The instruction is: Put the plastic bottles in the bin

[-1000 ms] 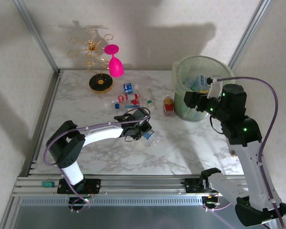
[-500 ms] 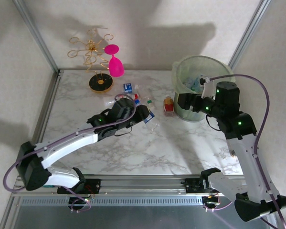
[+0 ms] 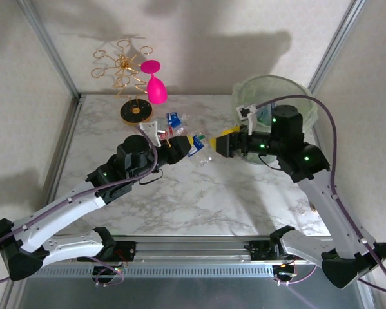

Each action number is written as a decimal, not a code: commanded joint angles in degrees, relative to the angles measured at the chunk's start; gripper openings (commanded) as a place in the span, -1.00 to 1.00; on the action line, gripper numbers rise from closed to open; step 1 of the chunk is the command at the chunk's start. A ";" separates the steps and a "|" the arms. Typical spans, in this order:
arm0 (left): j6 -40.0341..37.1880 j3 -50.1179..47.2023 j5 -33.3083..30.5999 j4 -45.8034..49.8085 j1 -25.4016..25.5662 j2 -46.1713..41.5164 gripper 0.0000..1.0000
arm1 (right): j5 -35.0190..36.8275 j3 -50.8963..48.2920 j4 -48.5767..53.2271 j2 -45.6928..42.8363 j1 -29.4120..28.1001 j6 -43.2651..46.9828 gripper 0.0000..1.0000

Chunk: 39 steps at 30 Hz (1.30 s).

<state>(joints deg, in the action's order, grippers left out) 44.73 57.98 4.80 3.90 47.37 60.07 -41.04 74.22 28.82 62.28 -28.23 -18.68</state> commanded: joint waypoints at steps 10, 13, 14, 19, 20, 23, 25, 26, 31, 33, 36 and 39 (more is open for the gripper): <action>-2.34 -3.43 8.61 -10.37 -0.35 -5.96 0.01 | -8.50 -5.81 -11.88 3.39 -3.01 -5.92 0.73; -2.72 -3.90 9.68 -11.26 -0.34 -6.74 0.01 | -11.54 -7.87 -16.14 3.82 -3.25 -9.55 0.72; -2.83 -4.01 9.79 -11.48 -0.33 -6.80 0.01 | -12.68 -8.26 -17.37 4.04 -3.55 -10.36 0.72; -3.20 -4.19 9.95 -11.81 -0.28 -6.81 0.01 | -15.60 -10.29 -24.33 3.68 -5.61 -15.21 0.61; -3.31 -4.19 9.89 -11.86 -0.27 -6.81 0.01 | -16.05 -10.93 -25.99 3.55 -5.70 -16.49 0.57; -3.68 -4.19 9.70 -11.55 -0.27 -6.73 0.01 | -16.53 -11.92 -27.52 3.38 -5.96 -17.85 0.47; -3.69 -4.19 9.79 -11.63 -0.27 -6.58 0.01 | -16.71 -12.62 -28.82 3.18 -6.17 -18.83 0.44; -3.60 -4.19 9.92 -11.76 -0.27 -6.48 0.01 | -16.88 -13.05 -29.67 3.11 -6.25 -19.37 0.43; -3.67 -3.84 10.43 -11.90 0.00 -5.94 0.01 | -16.95 -14.84 -33.25 2.89 -6.59 -22.32 0.34; -3.77 -3.59 10.72 -11.88 0.06 -5.85 0.02 | -16.86 -14.97 -33.74 2.85 -6.75 -22.74 0.29; -3.95 -3.23 11.49 -11.90 0.17 -5.55 0.07 | -16.78 -14.80 -33.67 2.60 -6.84 -22.73 0.19; -4.04 -2.89 11.46 -11.48 0.20 -5.41 0.21 | -16.44 -14.05 -32.55 2.16 -6.92 -22.14 0.08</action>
<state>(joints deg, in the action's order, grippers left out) 41.17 54.19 13.74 -4.91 47.16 54.63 -57.06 59.88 -2.55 65.63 -34.54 -40.93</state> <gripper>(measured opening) 0.594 0.561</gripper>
